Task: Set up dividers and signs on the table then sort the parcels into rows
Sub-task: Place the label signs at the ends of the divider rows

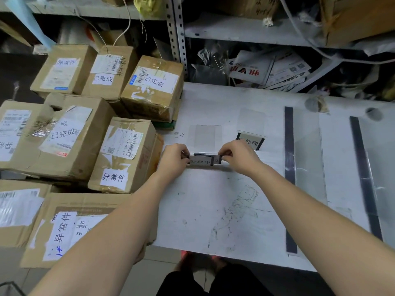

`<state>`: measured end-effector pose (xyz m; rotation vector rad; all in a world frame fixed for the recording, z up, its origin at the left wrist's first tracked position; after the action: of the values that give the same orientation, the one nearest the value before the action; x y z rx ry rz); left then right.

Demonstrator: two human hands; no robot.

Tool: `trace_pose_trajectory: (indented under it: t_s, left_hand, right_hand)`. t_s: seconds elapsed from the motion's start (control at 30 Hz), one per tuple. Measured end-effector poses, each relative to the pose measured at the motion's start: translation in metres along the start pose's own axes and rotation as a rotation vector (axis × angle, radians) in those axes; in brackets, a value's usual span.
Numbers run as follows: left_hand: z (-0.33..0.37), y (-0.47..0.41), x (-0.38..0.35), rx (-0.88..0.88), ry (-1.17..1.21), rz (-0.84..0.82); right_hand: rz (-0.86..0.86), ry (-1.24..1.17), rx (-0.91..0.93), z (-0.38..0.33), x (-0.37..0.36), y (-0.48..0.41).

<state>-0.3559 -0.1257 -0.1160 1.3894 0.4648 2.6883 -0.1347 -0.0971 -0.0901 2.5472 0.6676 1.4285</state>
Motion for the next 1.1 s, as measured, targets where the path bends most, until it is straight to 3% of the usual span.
trace_pose_trajectory:
  t_s: [0.37, 0.77, 1.1]
  left_hand:
    - [0.012, 0.005, 0.019, 0.06, 0.162, 0.061]
    - [0.04, 0.02, 0.074, -0.065, 0.232, 0.22]
    - [0.072, 0.042, 0.113, -0.141, 0.207, 0.361]
  right_hand:
    - [0.106, -0.186, -0.024, 0.001, 0.018, 0.009]
    - [0.282, -0.271, 0.048, -0.017, 0.065, 0.016]
    - [0.441, -0.207, 0.123, -0.027, 0.12, 0.033]
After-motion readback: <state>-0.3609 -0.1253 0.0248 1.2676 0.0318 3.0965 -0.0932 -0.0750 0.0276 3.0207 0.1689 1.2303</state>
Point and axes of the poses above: each hand's wrist, its own y-axis away from the middle knuckle, its own x-axis out of the back of the hand, z = x × y, the point moved 4 cm from there along -y, towards the middle knuckle
